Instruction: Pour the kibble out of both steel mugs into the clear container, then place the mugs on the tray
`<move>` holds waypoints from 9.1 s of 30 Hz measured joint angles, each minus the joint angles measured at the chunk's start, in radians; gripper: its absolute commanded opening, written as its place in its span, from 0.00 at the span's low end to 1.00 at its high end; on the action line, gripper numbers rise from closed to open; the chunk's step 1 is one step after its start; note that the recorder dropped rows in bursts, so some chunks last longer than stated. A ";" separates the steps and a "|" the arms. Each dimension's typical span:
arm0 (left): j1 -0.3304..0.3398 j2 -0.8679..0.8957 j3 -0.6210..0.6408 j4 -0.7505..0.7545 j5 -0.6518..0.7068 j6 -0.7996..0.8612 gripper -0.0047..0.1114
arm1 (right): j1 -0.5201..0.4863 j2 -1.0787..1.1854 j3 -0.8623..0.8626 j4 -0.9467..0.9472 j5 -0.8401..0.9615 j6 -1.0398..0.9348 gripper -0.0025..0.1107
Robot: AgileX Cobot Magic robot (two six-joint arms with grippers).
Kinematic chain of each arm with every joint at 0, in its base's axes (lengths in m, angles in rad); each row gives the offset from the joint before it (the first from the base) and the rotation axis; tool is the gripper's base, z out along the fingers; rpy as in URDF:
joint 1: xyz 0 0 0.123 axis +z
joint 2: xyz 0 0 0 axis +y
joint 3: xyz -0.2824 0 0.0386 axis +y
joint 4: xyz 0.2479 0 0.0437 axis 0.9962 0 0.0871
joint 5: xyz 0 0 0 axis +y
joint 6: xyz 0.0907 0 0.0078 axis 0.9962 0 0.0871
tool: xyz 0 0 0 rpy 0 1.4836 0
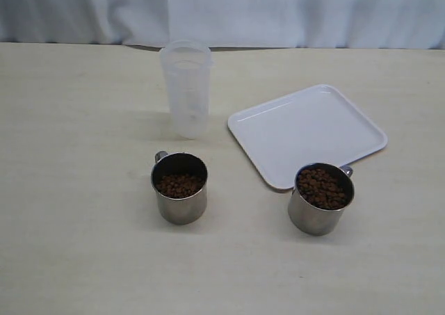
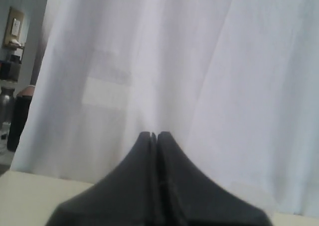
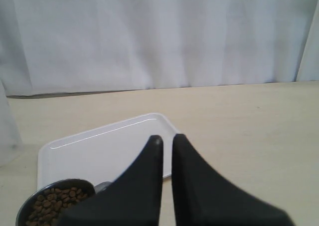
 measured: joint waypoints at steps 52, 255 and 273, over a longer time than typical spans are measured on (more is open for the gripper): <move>0.174 1.909 -0.277 1.003 -0.996 0.298 0.04 | 0.000 0.000 0.000 0.000 0.000 0.000 0.07; -0.096 1.782 -0.781 1.220 -0.890 -0.210 0.04 | 0.000 0.000 0.000 0.000 0.000 0.000 0.07; 0.022 1.566 -0.782 1.133 -0.734 -0.257 0.04 | 0.000 0.000 0.000 0.000 0.000 0.000 0.07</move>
